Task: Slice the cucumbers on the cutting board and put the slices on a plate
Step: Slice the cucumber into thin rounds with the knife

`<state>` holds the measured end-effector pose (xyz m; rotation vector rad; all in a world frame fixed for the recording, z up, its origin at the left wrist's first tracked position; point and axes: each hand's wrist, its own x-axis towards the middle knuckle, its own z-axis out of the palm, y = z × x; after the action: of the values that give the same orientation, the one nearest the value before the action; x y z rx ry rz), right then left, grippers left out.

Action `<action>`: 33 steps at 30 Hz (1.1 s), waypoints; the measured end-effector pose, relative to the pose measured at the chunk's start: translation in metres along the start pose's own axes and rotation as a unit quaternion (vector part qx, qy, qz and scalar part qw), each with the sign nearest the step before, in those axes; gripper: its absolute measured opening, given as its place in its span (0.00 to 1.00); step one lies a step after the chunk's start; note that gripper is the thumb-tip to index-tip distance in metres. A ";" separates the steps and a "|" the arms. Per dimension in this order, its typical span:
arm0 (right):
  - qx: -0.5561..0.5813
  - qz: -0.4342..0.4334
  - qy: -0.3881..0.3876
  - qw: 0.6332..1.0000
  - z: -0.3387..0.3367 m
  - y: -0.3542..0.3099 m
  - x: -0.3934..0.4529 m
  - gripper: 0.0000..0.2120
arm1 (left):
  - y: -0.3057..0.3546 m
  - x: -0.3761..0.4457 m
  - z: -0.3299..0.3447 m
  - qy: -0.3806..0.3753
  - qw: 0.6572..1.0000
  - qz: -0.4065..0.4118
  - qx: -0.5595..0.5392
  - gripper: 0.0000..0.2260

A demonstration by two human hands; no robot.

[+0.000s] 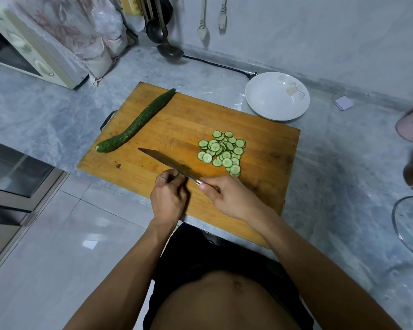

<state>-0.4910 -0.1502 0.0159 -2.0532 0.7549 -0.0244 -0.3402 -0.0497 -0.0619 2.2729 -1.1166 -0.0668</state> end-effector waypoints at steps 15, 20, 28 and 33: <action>0.058 -0.033 0.015 0.998 -0.027 -0.013 -0.020 0.20 | 0.001 -0.001 0.004 0.007 0.998 -0.052 -0.039 0.14; 0.032 -0.032 -0.006 0.999 -0.024 -0.015 -0.025 0.17 | -0.001 -0.001 0.004 0.007 0.998 -0.046 -0.034 0.12; -0.003 -0.032 0.013 0.999 -0.018 -0.016 -0.027 0.19 | 0.001 -0.002 0.004 0.017 0.998 -0.048 -0.041 0.10; 0.001 -0.024 0.006 1.000 -0.021 -0.015 -0.027 0.19 | -0.001 -0.002 0.005 0.011 0.998 -0.048 -0.038 0.11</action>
<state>-0.5115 -0.1458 0.0468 -2.0699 0.7125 -0.0646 -0.3417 -0.0502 -0.0668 2.2534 -0.9765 -0.1203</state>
